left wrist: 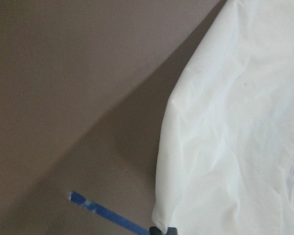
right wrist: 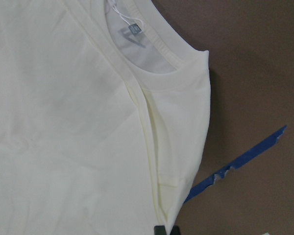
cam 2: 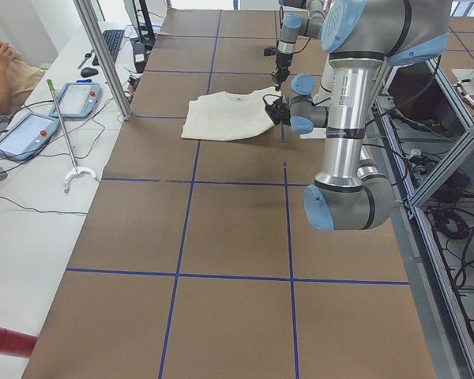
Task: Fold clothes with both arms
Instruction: 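Lift the near shirt edge with both grippers and fold it toward the far edge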
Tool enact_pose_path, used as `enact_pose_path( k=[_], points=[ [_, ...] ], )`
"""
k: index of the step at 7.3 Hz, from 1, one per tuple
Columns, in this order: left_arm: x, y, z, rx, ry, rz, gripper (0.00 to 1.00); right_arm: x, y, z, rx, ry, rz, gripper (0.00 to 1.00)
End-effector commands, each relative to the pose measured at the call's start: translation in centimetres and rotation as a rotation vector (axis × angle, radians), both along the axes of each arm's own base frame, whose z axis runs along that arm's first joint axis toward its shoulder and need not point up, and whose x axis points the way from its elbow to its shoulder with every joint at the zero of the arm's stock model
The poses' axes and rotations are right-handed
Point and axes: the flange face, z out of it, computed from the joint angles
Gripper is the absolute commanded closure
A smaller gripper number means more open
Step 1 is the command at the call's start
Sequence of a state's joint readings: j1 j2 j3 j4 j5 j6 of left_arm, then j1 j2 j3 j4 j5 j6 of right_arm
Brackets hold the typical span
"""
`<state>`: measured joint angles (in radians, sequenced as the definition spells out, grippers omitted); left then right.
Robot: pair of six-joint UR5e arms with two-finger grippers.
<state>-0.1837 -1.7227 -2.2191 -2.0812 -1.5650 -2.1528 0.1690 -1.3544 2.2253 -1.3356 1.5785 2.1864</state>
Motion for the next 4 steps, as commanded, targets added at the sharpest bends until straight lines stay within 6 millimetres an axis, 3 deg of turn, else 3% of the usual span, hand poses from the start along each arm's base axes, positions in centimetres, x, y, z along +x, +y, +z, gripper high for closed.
enact_pose_path(
  k=[1,2,3,4],
  points=[
    [-1.4,-8.8,-4.9,0.124,-0.057,-0.141,1.00,3.2,-6.7,-1.3,0.014,-0.022,0.127,1.00],
    [2.2,-13.9,-5.3,0.156,-0.169,-0.164,1.00,3.3,-12.9,-2.8,0.025,-0.008,0.142,1.00],
    [3.4,-16.5,-4.1,0.173,-0.221,-0.176,1.00,1.7,-17.8,-3.2,0.018,0.051,0.139,1.00],
    [2.2,-18.6,-3.8,0.213,-0.252,-0.196,1.00,0.8,-21.4,-1.8,0.035,0.103,0.157,1.00]
  ],
)
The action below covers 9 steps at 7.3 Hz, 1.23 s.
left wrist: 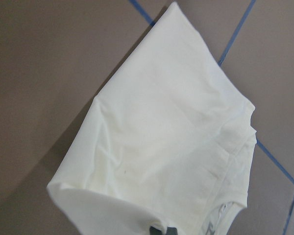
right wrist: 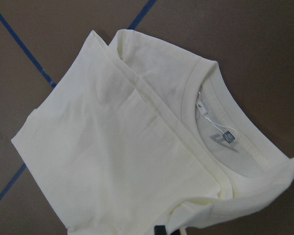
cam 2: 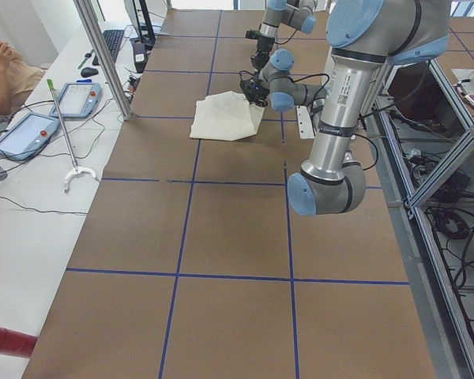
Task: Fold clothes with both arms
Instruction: 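Lift the near shirt edge with both grippers and fold it toward the far edge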
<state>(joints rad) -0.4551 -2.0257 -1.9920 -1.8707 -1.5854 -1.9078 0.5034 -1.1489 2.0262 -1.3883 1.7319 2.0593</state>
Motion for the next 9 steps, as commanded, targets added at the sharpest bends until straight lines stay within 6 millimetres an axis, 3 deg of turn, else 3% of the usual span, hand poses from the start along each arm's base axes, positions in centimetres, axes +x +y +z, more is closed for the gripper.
enact_pose_path(
  k=[1,2,3,6,8,9],
  points=[
    [0.1,-5.6,1.2,0.046,-0.090,-0.046,1.00,-0.3,-8.6,0.7,0.036,0.093,0.032,1.00],
    [1.3,-7.9,1.5,0.056,-0.080,-0.066,1.00,-2.9,-11.7,0.2,0.024,0.125,0.037,1.00],
    [2.2,-9.9,3.0,0.057,-0.078,-0.085,1.00,-4.0,-13.8,0.1,0.015,0.148,0.045,1.00],
    [5.4,-13.4,5.9,0.080,-0.093,-0.093,1.00,-7.2,-16.7,3.7,0.022,0.154,0.039,1.00],
    [5.4,-14.9,6.8,0.096,-0.081,-0.109,1.00,-8.9,-18.3,4.3,0.017,0.190,0.027,1.00],
    [5.7,-15.9,7.6,0.118,-0.119,-0.102,1.00,-8.9,-19.0,4.8,0.019,0.204,0.027,1.00]
  ],
)
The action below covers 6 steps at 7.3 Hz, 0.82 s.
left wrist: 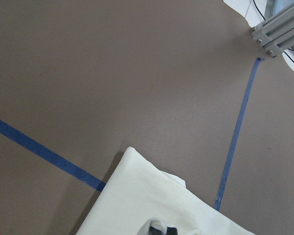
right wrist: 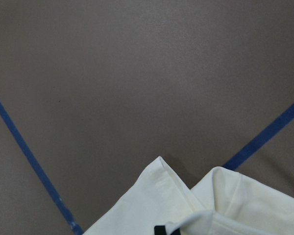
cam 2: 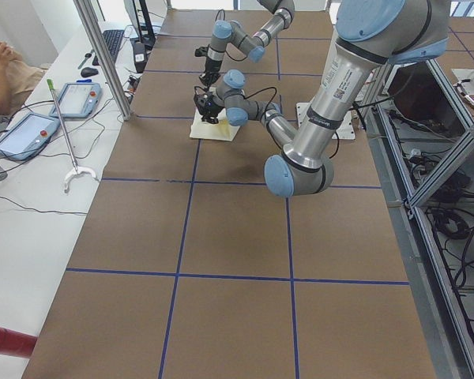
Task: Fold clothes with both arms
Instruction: 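Lower the folded edge onto the far side with both grippers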
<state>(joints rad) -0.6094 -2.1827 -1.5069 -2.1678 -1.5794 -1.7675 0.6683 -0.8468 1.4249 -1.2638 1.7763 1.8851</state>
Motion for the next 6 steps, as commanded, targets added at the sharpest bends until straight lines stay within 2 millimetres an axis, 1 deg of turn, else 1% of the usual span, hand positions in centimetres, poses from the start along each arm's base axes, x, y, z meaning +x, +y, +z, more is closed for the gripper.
enact_pose_path(
  k=[1,2,3,4,5,6],
  points=[
    [-0.6,-2.0,0.5,0.036,-0.021,-0.008,1.00,-0.5,-1.3,1.2,0.003,0.033,-0.010,1.00],
    [-2.4,-2.2,-0.6,0.102,0.029,-0.010,0.64,-0.7,-1.5,1.4,0.012,0.029,-0.013,1.00],
    [-3.7,-1.3,0.2,0.133,0.031,0.008,0.65,-0.6,-1.5,1.4,0.014,0.027,-0.012,1.00],
    [-4.8,-0.2,2.7,0.129,0.017,0.059,0.65,-0.6,-1.5,1.4,0.014,0.027,-0.012,1.00],
    [-5.5,0.5,5.3,0.157,0.025,0.068,0.81,-0.5,-1.6,1.4,0.014,0.027,-0.010,1.00],
    [-6.0,1.6,7.6,0.178,0.052,0.077,1.00,-0.5,-1.6,1.4,0.014,0.027,-0.010,1.00]
  ],
)
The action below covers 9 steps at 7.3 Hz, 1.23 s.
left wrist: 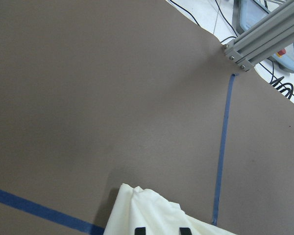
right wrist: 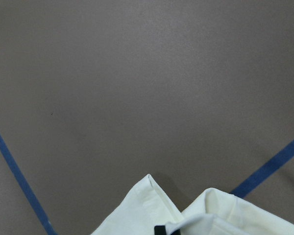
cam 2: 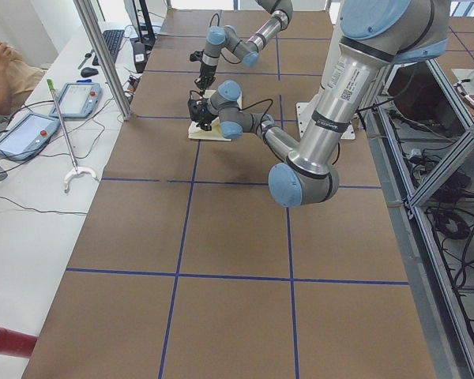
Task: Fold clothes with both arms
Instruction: 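Lower the folded edge onto the far side with both grippers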
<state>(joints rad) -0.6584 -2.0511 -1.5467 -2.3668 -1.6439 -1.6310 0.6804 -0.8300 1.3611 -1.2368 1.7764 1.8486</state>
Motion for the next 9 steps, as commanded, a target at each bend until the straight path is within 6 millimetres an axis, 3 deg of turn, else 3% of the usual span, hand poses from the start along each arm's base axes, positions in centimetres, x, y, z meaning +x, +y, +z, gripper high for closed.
enact_pose_path(
  k=[1,2,4,7,8,9],
  points=[
    [-0.5,1.8,2.9,0.043,0.044,0.029,1.00,0.0,0.0,0.0,0.001,0.000,0.000,1.00],
    [2.2,4.5,3.3,0.050,0.061,0.090,1.00,0.1,-0.1,0.0,0.003,0.001,-0.001,1.00],
    [4.8,6.4,4.4,0.087,0.118,0.136,1.00,0.1,-0.1,0.0,0.005,0.003,-0.001,1.00],
    [5.7,6.7,3.5,0.089,0.135,0.178,1.00,0.1,-0.1,-0.2,0.006,0.000,0.000,1.00],
    [7.3,5.9,2.4,0.093,0.140,0.180,1.00,0.1,-0.1,-0.1,0.005,0.001,0.000,1.00],
    [7.3,5.5,2.9,0.109,0.119,0.181,1.00,0.1,-0.1,-0.3,0.007,-0.001,0.000,1.00]
  ],
)
